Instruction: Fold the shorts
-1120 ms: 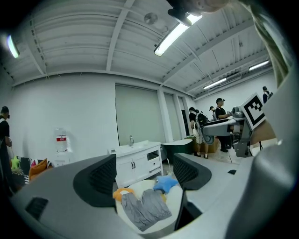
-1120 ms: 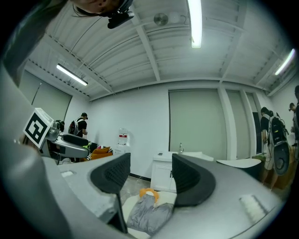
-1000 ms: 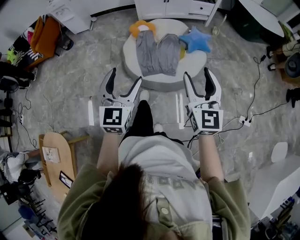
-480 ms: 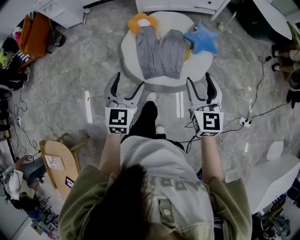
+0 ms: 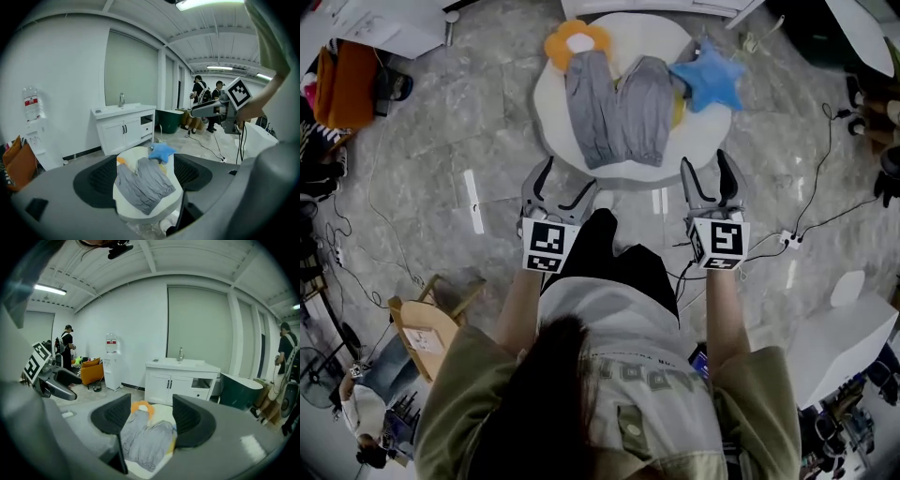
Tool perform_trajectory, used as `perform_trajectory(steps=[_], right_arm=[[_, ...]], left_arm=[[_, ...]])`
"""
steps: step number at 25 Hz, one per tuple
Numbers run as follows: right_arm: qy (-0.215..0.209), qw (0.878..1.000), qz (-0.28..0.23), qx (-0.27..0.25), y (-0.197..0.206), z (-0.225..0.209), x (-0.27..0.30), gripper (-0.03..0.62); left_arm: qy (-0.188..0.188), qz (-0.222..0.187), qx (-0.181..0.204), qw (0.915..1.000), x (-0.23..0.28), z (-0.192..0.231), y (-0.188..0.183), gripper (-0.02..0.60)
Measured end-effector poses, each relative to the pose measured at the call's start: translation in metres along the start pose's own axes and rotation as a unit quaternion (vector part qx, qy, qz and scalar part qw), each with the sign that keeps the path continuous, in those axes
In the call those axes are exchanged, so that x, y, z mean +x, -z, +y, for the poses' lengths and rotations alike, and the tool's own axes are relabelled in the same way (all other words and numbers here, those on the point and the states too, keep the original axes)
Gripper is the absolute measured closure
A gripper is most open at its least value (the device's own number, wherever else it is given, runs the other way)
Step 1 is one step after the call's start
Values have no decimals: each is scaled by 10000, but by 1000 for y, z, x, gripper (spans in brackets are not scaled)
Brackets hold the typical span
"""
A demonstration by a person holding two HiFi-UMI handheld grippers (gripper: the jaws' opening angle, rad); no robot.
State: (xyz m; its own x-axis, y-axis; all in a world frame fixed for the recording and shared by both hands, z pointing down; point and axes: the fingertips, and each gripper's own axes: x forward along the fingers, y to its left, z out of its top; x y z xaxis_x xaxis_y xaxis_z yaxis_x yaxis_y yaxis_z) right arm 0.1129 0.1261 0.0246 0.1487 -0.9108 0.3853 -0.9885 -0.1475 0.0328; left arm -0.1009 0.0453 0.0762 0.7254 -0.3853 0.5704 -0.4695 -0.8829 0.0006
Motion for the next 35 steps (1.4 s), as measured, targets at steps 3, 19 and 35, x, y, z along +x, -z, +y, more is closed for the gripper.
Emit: perform_trajectory(steps=[3,19,35], right_arm=[[-12,9997,244,93,17,-18,24,327],[-988,9802,1692,271,219,-137,176,327],[-1429,9469,2777,768,395,-177,397,327]], left_arm=[[165,308,-233,9991,22,-14,19,216],[13,1725,-1343,9758,202,-165,159,216],[310,2638,-1740,9482,393,-228,314,216]])
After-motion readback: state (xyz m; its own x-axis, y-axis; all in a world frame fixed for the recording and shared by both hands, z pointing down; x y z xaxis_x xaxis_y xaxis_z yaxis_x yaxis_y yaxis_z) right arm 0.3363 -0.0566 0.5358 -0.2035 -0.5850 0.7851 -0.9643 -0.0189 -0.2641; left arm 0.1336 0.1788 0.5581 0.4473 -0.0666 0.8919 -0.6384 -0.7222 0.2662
